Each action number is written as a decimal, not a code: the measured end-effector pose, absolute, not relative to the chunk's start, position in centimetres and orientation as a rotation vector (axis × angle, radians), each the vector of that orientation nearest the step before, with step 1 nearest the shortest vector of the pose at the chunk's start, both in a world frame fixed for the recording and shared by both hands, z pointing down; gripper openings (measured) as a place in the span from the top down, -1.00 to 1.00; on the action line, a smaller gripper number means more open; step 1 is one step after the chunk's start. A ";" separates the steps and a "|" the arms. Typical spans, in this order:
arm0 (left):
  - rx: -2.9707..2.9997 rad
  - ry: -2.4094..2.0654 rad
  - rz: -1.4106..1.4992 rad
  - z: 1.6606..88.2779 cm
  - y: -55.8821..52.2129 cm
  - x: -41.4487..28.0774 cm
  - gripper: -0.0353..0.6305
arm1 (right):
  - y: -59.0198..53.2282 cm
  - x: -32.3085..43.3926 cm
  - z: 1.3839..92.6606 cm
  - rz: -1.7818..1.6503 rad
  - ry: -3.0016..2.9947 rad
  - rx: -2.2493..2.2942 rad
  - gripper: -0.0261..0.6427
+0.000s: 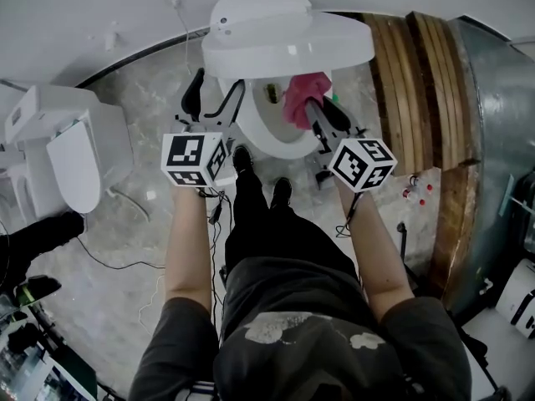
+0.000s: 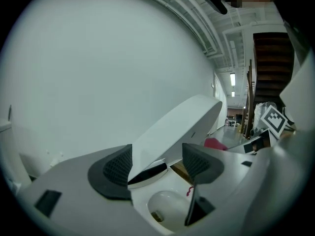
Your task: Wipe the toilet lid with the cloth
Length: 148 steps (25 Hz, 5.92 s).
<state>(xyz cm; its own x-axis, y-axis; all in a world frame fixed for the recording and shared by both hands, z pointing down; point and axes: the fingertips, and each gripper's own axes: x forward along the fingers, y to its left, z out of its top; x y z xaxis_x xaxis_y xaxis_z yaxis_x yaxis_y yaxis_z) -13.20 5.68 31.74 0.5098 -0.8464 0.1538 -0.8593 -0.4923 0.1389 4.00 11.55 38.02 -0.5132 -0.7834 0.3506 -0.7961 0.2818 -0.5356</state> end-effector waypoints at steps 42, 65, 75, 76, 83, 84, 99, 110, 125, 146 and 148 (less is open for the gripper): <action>2.433 -1.498 0.317 35.3 7.4 -9.0 0.71 | 13.2 18.2 30.1 0.861 -2.451 1.944 0.70; 2.264 -1.376 0.496 53.2 14.0 -7.0 0.71 | 16.5 15.0 49.8 1.137 -2.220 1.757 0.70; 2.188 -1.355 0.575 58.9 14.8 -6.6 0.71 | 17.0 15.0 57.3 1.207 -2.123 1.691 0.69; 2.183 -1.351 0.582 59.3 14.8 -6.6 0.71 | 17.0 14.9 57.8 1.212 -2.119 1.684 0.69; 2.182 -1.354 0.596 59.7 14.7 -6.7 0.71 | 16.9 15.1 60.5 1.271 -2.068 1.650 0.69; 2.182 -1.359 0.584 59.2 14.7 -6.9 0.71 | 16.9 15.0 60.3 1.271 -2.068 1.649 0.69; 2.198 -1.461 0.387 51.4 0.9 -13.3 0.84 | 1.9 3.5 51.5 1.134 -2.340 1.452 0.69; 2.163 -1.429 0.373 52.6 -11.4 -18.6 0.87 | -11.8 -7.8 54.5 1.152 -2.328 1.300 0.69; 2.117 -1.370 0.376 56.3 -20.4 -22.6 0.87 | -21.9 -17.3 59.8 1.094 -2.258 1.073 0.69; 2.126 -1.405 0.412 55.5 -23.2 -17.4 0.87 | -31.9 -2.9 59.7 1.187 -2.180 1.307 0.69; 2.122 -1.410 0.414 55.3 -23.1 -15.8 0.87 | -32.3 -0.3 59.2 1.175 -2.164 1.341 0.69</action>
<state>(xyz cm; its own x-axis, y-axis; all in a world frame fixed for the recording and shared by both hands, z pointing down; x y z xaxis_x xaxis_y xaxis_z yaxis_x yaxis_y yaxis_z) -15.83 -23.06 55.28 0.4011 -0.7444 0.5338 -0.9149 -0.2960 0.2746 -0.31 -32.26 59.25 -0.4987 -0.5785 0.6455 -0.8564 0.2140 -0.4698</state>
